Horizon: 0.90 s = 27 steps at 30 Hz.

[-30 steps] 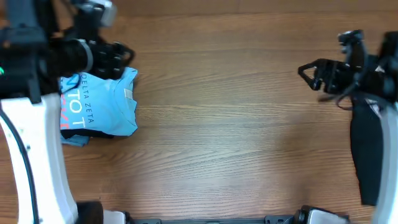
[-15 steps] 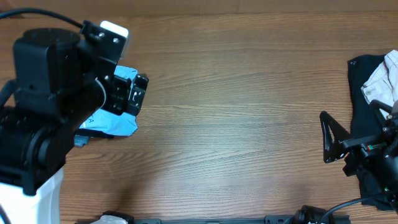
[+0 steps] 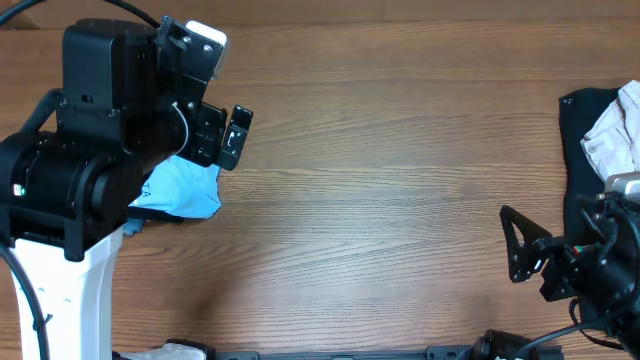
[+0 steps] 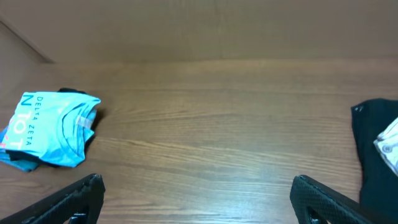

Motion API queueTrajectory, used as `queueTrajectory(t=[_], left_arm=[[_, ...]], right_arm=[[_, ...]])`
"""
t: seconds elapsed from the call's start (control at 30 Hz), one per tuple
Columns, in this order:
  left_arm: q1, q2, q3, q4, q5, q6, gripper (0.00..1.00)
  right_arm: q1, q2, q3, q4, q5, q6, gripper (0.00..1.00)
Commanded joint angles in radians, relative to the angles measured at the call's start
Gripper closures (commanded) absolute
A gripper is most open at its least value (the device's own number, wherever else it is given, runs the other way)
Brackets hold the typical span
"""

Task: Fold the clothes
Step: 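Release the shirt on the stack and raise the left gripper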

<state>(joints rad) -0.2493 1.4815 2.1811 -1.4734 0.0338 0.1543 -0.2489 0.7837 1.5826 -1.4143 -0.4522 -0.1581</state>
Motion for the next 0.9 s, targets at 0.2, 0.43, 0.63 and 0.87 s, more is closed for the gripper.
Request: queueTrajectory(t=[0.2,0.43,0.63,0.87], left_arm=[[-0.004,0.022,-0.002,0.004,0.018,-0.024,0.00],[-0.004,0.022,-0.002,0.004,0.018,-0.024,0.00],[-0.004,0.016,-0.002,0.000,0.019,-0.027,0.00],[-0.004,-0.076,0.000,0.238,0.034,-0.040,0.00]], right_arm=[[0.003,-0.161,-0.208,0.315,0.055,-0.033,0.00],[0.049,-0.452,-0.821,0.952,0.001,-0.029,0.00],[0.056,-0.649,-1.172,1.035,-0.032,-0.029,0.00],[0.058,-0.781,-1.378,1.065,-0.056,-0.026,0.00]])
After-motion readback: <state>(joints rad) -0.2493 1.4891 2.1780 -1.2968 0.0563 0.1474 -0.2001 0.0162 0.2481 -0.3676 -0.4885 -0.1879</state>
